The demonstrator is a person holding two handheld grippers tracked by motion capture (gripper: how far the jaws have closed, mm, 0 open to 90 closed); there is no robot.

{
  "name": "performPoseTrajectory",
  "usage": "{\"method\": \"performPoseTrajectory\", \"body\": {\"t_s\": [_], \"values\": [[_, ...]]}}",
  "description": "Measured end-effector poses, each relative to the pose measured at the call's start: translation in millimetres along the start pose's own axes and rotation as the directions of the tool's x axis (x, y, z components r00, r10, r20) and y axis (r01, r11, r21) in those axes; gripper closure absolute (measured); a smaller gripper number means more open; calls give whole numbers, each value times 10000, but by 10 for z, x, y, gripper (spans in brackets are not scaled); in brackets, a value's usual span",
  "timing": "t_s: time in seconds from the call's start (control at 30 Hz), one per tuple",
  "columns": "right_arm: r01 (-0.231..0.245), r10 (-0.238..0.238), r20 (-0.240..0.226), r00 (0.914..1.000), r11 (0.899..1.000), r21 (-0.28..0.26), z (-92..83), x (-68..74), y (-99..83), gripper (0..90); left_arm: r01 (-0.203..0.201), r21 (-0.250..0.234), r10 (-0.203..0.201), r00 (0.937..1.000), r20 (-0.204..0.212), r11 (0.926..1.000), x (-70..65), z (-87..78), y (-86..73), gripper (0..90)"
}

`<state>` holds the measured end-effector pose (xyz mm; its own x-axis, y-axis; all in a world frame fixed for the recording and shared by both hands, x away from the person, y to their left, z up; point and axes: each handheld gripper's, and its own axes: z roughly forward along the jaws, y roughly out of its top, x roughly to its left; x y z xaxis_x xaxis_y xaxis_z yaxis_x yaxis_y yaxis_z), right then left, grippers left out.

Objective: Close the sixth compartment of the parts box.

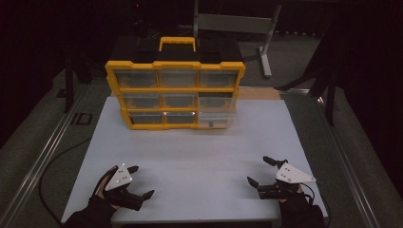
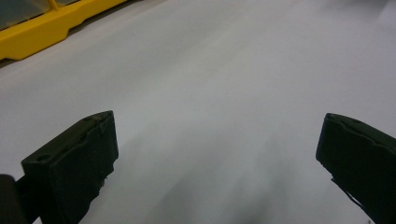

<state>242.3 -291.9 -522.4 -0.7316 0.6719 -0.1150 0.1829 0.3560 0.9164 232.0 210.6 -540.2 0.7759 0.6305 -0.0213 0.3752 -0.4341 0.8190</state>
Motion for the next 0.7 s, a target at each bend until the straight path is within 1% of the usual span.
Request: {"method": "performPoseTrajectory", "body": {"t_s": [0.07,0.1,0.17,0.27,0.3,0.33,0.37,0.4,0.47,0.5,0.57,0.63,0.67,0.7], "values": [[107,-106,146,9998,9999,-37,-14,-4,42,86,26,15,-26,10000,-34,10000,5,2,4,0],[-1,1,181,9998,10000,-30,-23,5,55,86,51,6,-52,10000,14,10000,8,1,6,0],[-73,72,330,9994,10000,24,-31,2,77,86,124,-24,-124,9999,10,9999,7,-2,8,0],[-106,100,483,9988,9999,121,-47,8,113,86,203,14,-203,9997,104,9998,7,-7,17,0],[-53,46,476,9989,9999,141,-57,6,126,86,220,108,-221,9997,133,9997,12,-5,17,6],[-110,105,455,9989,9999,104,-65,2,145,87,216,167,-218,9997,135,9996,15,0,13,9],[-103,100,480,9988,9999,57,-76,1,167,86,219,138,-222,9996,167,9997,19,4,6,16],[-129,130,448,9989,9999,-32,-86,5,194,86,263,91,-266,9992,282,9996,26,0,3,26],[-35,37,574,9983,10000,-37,-100,5,259,86,340,76,-342,9988,355,9994,31,-3,10,38],[-9,15,540,9985,9999,-102,-108,7,294,86,366,66,-368,9986,391,9993,35,-6,12,37],[-34,50,649,9979,9997,-246,-126,21,369,86,369,129,-373,9988,324,9992,42,-6,16,34],[26,-5,610,9981,9995,-329,-144,25,440,86,467,236,-477,9980,423,9986,47,0,14,31],[138,-116,665,9977,9993,-337,-150,28,474,86,461,273,-472,9981,407,9986,44,6,12,30],[133,-108,722,9973,9993,-346,-153,35,509,86,453,292,-465,9981,401,9985,41,11,11,26]]}}
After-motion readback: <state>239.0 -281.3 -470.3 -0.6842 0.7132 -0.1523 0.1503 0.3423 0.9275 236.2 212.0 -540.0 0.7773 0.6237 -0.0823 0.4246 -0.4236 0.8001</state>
